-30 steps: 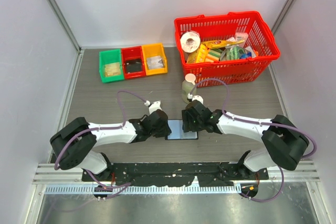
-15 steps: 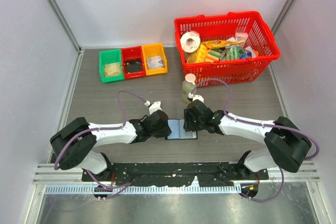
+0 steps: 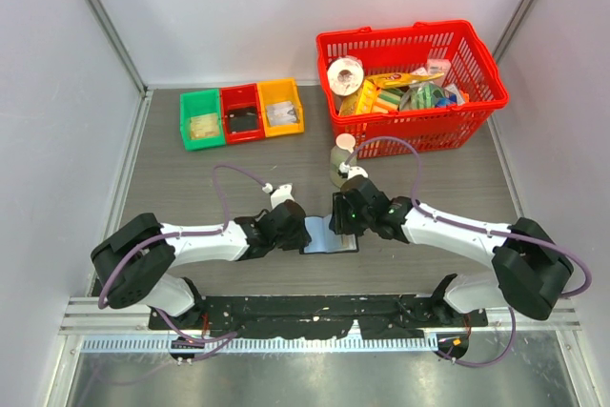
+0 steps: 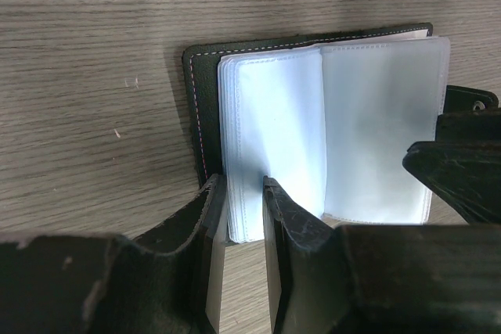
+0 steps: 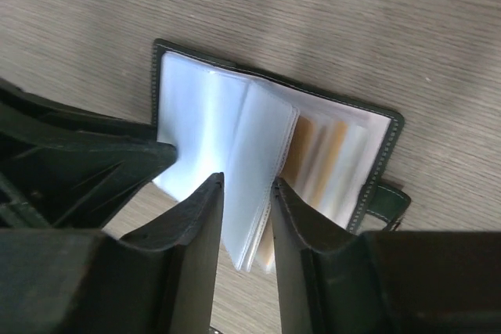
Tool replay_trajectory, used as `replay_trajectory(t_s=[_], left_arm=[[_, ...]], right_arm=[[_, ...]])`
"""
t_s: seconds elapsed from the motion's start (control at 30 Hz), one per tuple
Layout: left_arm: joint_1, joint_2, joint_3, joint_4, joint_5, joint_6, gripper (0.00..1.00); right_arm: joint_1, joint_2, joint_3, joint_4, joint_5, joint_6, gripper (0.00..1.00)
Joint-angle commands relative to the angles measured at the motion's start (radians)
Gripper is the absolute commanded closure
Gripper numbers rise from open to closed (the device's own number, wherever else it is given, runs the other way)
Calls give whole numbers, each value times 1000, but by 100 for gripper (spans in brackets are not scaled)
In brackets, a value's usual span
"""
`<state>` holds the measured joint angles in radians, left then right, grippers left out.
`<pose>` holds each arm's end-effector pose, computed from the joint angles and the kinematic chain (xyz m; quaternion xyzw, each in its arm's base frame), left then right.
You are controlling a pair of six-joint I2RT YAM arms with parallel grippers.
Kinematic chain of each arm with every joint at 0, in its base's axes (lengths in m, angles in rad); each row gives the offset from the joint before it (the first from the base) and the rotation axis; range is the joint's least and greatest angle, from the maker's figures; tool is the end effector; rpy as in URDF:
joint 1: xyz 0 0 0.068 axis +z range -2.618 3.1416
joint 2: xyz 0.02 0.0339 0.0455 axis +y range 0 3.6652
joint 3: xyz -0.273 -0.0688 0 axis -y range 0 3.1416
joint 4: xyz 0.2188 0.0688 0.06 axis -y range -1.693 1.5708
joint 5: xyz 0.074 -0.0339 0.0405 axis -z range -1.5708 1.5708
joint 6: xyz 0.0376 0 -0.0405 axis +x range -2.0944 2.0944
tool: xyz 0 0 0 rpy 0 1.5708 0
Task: Take the credit cards out of the card holder
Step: Remove the credit card from the card holder.
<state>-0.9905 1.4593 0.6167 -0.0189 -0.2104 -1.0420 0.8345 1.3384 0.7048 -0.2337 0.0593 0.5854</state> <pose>0.1448 -0.2066 0.1774 -0.0605 0.9313 -0.2417 0.2656 0.1636 0.1772 0.2129 -0.1064 0.9324 0.2034 0.2793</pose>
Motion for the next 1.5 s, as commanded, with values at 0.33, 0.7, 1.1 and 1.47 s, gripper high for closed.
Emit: replay_trajectory(t_s=[0.33,0.7,1.1,1.47], left_arm=[[-33,6,-34,-19,75,-32,73],[-31,-137,-109,-27,-4,-90,69],[-33,-361,-117,-182,-81,-101,65],[-5,-203,-54,13,41,-23,78]], right_arm=[[21,-9,67,65,-165,-24,69],[18,82,50,168,-277,-27,47],[-83,8,-114,359,-380,33,51],[-92,85,-182,525,-389,97,57]])
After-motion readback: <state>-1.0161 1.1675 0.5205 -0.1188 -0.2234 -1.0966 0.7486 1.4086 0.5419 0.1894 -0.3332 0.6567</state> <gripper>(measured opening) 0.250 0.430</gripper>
